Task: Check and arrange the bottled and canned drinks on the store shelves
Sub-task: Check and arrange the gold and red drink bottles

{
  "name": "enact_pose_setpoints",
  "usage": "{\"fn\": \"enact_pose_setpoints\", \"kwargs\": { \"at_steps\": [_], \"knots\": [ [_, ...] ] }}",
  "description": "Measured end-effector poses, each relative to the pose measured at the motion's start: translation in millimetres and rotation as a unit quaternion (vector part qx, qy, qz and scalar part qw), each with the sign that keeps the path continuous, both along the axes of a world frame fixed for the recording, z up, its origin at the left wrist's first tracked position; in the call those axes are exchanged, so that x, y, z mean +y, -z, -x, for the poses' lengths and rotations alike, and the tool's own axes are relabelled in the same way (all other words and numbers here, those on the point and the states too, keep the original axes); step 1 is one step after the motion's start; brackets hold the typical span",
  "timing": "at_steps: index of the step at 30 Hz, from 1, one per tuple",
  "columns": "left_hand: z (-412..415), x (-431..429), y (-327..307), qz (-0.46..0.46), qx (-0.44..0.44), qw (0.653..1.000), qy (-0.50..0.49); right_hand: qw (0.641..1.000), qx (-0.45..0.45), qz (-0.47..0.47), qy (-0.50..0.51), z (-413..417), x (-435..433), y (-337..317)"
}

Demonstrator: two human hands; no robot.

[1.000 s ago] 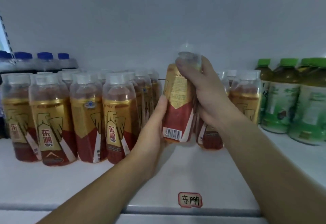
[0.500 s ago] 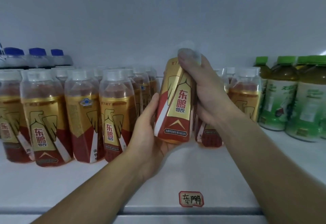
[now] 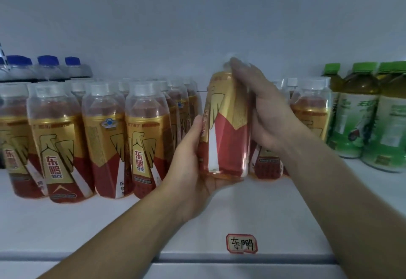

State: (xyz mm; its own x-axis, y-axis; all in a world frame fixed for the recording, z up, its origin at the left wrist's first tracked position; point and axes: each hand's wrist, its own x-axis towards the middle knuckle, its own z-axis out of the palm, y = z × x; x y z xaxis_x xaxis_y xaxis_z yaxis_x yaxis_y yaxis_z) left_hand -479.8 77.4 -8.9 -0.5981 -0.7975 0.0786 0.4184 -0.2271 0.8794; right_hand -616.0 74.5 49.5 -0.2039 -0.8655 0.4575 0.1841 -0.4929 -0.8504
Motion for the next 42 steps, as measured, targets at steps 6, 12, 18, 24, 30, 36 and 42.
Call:
{"fn": "enact_pose_setpoints", "kwargs": {
  "at_steps": [6, 12, 18, 24, 30, 36, 42],
  "knots": [
    [-2, 0, 0, 0.038, -0.01, 0.999, 0.005, 0.999, -0.007, 0.031, -0.002, 1, 2, -2],
    [2, 4, 2, 0.149, -0.009, 0.988, -0.036, 0.998, -0.012, 0.054, 0.019, -1, 8, -5],
    [0, 5, -1, 0.043, 0.011, 0.999, 0.014, 0.996, -0.035, -0.037, -0.07, 2, 9, -4],
    [-1, 0, -3, 0.056, 0.011, 0.997, -0.055, 0.999, 0.003, 0.046, -0.024, -4, 4, -3],
    [-1, 0, 0, 0.018, 0.015, 1.0, 0.001, 0.999, -0.007, 0.01, -0.049, -5, 5, -2],
    [-4, 3, -10, 0.096, -0.006, 0.992, -0.087, 0.992, 0.084, 0.034, 0.083, -16, 16, -8],
    [-19, 20, -9, -0.025, 0.011, 0.996, 0.082, 0.999, 0.031, -0.02, -0.031, -22, 31, -16]
  ]
}}
